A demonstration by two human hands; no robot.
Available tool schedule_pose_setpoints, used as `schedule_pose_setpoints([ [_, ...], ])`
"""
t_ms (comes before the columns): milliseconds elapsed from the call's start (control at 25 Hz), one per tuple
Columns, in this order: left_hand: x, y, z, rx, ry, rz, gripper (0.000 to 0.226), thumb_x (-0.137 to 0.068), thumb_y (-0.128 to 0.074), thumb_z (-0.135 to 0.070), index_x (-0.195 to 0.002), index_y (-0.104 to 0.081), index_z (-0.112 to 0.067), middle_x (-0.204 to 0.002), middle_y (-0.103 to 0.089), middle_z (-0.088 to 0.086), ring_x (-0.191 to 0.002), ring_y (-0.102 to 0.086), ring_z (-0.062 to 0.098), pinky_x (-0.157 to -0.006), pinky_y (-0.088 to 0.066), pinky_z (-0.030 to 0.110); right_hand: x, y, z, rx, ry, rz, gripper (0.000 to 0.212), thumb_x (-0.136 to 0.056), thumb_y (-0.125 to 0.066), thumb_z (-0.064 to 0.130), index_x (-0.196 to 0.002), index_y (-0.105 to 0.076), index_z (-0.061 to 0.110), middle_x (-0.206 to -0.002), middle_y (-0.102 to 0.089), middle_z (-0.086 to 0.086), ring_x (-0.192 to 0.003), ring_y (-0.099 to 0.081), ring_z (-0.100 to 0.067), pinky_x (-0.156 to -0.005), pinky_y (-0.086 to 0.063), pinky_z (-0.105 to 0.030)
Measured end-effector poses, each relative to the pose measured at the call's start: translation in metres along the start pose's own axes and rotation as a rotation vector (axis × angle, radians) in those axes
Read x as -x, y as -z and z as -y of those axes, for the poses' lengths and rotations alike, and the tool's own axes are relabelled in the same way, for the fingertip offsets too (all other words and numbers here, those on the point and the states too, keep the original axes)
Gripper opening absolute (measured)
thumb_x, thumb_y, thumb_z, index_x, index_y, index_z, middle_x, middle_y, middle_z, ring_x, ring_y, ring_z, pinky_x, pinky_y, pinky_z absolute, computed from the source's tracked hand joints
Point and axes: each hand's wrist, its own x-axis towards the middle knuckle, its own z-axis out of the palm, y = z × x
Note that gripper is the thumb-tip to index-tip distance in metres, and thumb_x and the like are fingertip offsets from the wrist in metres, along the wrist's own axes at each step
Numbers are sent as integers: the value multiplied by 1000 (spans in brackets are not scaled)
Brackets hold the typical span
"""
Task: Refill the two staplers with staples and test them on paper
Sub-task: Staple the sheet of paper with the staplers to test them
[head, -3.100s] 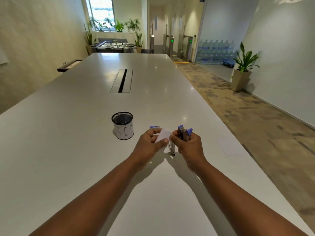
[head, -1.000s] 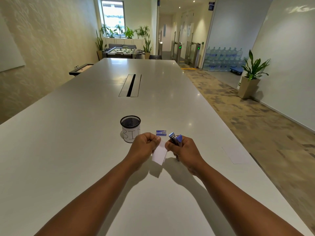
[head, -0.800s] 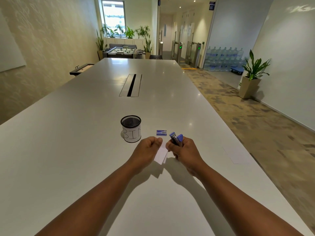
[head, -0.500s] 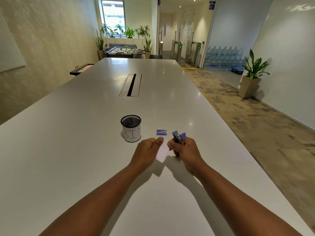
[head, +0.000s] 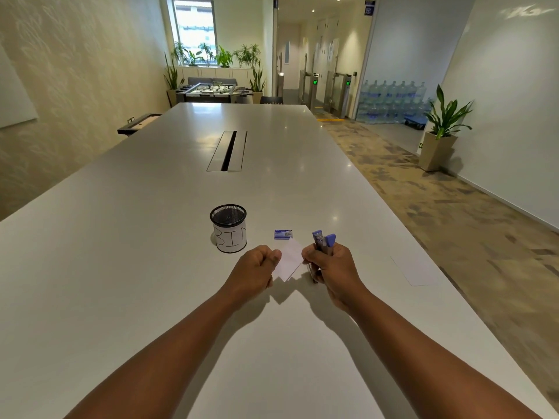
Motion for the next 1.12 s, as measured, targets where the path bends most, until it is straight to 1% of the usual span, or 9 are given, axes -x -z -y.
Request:
schedule_pose_setpoints([
  [200, -1, 6, -1, 54, 9, -122, 50, -97, -56, -55, -71, -53, -13, -53, -63, 5, -46, -57, 11, -55, -47, 28, 3, 6, 0, 47, -55, 61, 14, -87, -68, 10, -74, -66, 13, -69, -68, -4, -58, -46, -17, -57, -41, -31],
  [320, -1, 2, -6, 328, 118, -138, 54, -89, -59, -62, -87, -58, -8, -66, -73, -5, -62, -70, 10, -57, -56, 25, 2, 4, -2, 0, -82, 50, 13, -90, -66, 10, -77, -65, 13, -69, -66, -5, -55, -47, -14, -52, -38, -27],
  [400, 0, -3, -8, 635, 231, -44, 38, -92, -69, -44, -103, -57, -11, -93, -80, 4, -84, -78, 23, -63, -61, 29, 1, 4, -3, -42, -95, 11, 11, -92, -64, 11, -81, -65, 11, -69, -62, -7, -55, -45, -15, -49, -36, -26],
  [480, 2, -7, -8, 767, 240, -13, 33, -92, -74, -16, -116, -52, -12, -100, -79, 14, -89, -78, 29, -67, -62, 30, 1, 4, -5, -51, -108, -8, 10, -93, -64, 14, -83, -65, 11, -68, -58, -7, -56, -43, -15, -49, -37, -25],
  [600, 3, -10, -11, 732, 166, -76, 40, -91, -71, 2, -118, -51, -19, -102, -79, 11, -93, -77, 28, -70, -61, 30, 1, 3, -9, -29, -132, -7, 12, -94, -65, 19, -84, -66, 12, -69, -58, -6, -57, -46, -15, -52, -42, -27],
  [760, 1, -9, -10, 640, 86, -78, 28, -88, -69, 8, -101, -65, -17, -117, -69, 7, -106, -70, 25, -74, -60, 28, 2, 1, -13, 8, -127, -6, 13, -95, -66, 23, -90, -66, 12, -61, -62, 6, -52, -46, -11, -50, -42, -25],
  [960, -6, -2, -11, 732, 82, -169, 29, -87, -69, 10, -104, -71, -14, -94, -75, 1, -94, -71, 19, -74, -60, 24, 10, 0, -12, -86, -150, 92, 35, -90, -60, 56, -98, -57, 22, -69, -58, 2, -51, -41, -10, -49, -31, -26],
  [1040, -8, 1, -13, 717, 51, -180, 28, -87, -70, 9, -102, -72, -15, -85, -72, 1, -91, -69, 19, -77, -60, 26, 14, -4, -14, -89, -181, 150, 36, -95, -53, 59, -102, -56, 24, -72, -58, 2, -53, -42, -10, -50, -32, -26],
  [1120, -8, 2, -13, 635, 12, -190, 27, -87, -71, 6, -99, -74, -18, -91, -66, 11, -90, -64, 23, -84, -62, 36, 18, -10, -15, -94, -171, 186, 28, -100, -54, 52, -105, -58, 25, -77, -60, 1, -57, -45, -11, -51, -36, -25],
])
